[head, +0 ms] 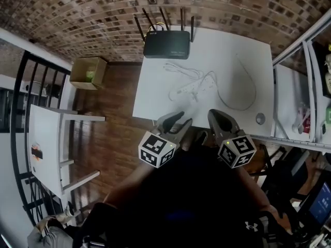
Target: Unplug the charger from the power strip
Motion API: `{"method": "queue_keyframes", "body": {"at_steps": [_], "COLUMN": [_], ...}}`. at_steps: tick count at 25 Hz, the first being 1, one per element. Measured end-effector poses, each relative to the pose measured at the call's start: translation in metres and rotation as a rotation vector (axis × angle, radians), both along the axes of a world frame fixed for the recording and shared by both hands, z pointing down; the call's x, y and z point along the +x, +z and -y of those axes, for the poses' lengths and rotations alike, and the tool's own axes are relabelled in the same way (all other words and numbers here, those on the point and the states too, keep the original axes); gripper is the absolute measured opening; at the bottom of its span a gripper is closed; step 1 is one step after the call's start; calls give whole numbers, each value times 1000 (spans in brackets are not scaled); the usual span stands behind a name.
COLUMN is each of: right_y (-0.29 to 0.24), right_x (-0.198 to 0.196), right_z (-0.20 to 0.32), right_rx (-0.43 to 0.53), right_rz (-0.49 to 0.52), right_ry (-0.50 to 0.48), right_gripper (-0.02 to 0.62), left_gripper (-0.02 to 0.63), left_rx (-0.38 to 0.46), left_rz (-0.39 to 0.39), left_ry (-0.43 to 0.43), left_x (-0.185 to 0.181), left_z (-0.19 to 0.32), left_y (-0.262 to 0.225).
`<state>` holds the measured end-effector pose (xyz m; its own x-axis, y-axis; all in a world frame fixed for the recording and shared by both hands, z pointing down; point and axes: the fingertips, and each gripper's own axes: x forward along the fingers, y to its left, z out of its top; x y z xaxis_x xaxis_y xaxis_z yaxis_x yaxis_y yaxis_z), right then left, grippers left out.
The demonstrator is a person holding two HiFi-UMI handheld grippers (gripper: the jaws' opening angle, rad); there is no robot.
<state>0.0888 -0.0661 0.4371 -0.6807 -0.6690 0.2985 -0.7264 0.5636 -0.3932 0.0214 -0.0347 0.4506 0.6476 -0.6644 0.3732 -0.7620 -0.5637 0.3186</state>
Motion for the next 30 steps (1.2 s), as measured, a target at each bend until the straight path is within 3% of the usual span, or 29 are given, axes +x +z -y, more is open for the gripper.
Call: {"method": "queue_keyframes", "body": {"at_steps": [3, 6, 9, 12, 14, 17, 24, 30], "right_y": [36, 74, 98, 111, 118, 134, 168, 178], "right_x": [-2, -11, -18, -29, -36, -46, -69, -90], "right_z": [13, 17, 27, 33, 36, 40, 52, 53], "right_rx": [-59, -134, -155, -163, -172, -188, -209, -214], "right_rz": [-63, -140, -227, -273, -301, -356, -461, -549], "right_ry": [-74, -130, -133, -128, -121, -118, -125, -163], "right_gripper": [12, 12, 12, 40, 124, 189, 251, 258], "left_gripper": [142, 158, 190, 212, 212, 212, 212, 212], "left_rx": [1, 36, 46, 23, 5, -29, -49, -77], "left_rz": [38, 157, 308, 389, 400, 407, 440, 462], "left_ry": [-21, -30, 43, 144, 186, 239, 300, 368], "left_x": [-1, -20, -33, -37, -40, -44, -43, -42], "left_z": [17, 33, 49, 59, 66, 73, 87, 85], "left_y": [14, 42, 76, 103, 118, 143, 183, 203]}}
